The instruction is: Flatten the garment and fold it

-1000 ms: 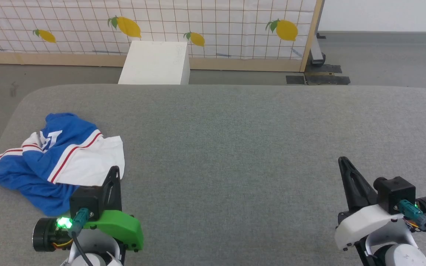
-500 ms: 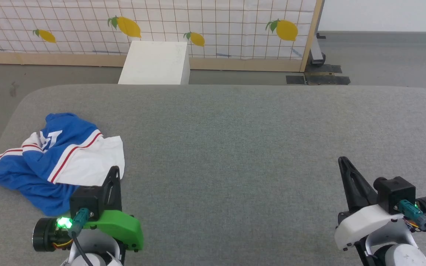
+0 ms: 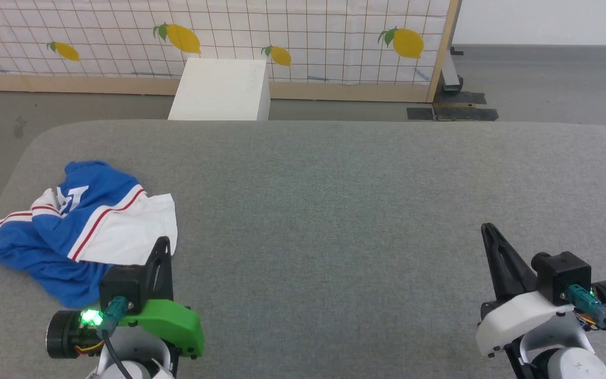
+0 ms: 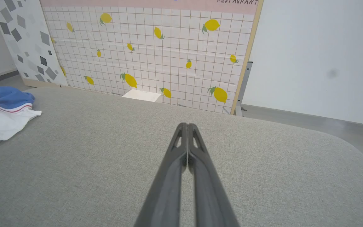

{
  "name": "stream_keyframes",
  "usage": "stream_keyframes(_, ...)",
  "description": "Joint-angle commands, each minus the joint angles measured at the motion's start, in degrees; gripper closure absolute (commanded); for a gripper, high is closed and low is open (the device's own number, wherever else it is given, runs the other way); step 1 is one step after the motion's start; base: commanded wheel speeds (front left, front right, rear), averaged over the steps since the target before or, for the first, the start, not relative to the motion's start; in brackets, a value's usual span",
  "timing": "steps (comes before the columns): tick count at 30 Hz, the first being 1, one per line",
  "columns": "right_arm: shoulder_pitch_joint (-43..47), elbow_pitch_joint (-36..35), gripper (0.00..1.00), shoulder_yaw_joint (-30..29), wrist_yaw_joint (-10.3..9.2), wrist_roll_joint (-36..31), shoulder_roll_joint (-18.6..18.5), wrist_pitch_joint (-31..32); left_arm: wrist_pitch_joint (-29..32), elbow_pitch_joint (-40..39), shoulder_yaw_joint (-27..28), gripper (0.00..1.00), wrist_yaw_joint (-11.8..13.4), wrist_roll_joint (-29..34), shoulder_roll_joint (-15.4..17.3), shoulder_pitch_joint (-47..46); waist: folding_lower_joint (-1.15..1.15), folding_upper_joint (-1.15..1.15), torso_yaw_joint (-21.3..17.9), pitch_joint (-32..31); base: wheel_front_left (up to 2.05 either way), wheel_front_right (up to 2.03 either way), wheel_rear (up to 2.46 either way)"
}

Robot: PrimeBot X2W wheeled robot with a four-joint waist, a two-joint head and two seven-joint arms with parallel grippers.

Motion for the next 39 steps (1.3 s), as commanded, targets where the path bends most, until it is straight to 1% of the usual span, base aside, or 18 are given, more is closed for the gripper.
stream_keyframes(1,0.83,-0.3,1.0,0.09,-0.09,-0.37,0.05,0.01,0.08,-0.13,0.18,1.0,-0.06,0.58,-0.3,0.61,0.0,0.0,0.0,0.0,0.0,0.0,0.0)
stream_keyframes(15,0.83,-0.3,1.0,0.09,-0.09,-0.37,0.05,0.01,0.08,-0.13,0.18,1.0,-0.06,0.58,-0.3,0.61,0.0,0.0,0.0,0.0,0.0,0.0,0.0)
stream_keyframes(16,0.0,0.02,0.0,-0.02,0.0,0.03,0.0,-0.01,-0.01,0.01,-0.04,0.0,0.0,-0.03,0.01,-0.01,0.0,0.0,0.0,0.0,0.0,0.0,0.0)
stream_keyframes(30,0.43,1.73,0.0,-0.26,-0.01,1.84,0.0,-1.44,-1.43,1.34,-0.55,0.0,0.01,-0.91,-0.02,-0.06,0.0,0.0,0.19,-0.03,0.0,0.0,0.0)
stream_keyframes(39,0.66,2.82,0.0,-0.29,-0.01,3.17,0.01,-2.51,-2.5,2.14,-0.68,0.0,0.01,-1.49,-0.04,-0.09,0.0,0.0,1.3,0.01,0.0,0.0,0.0)
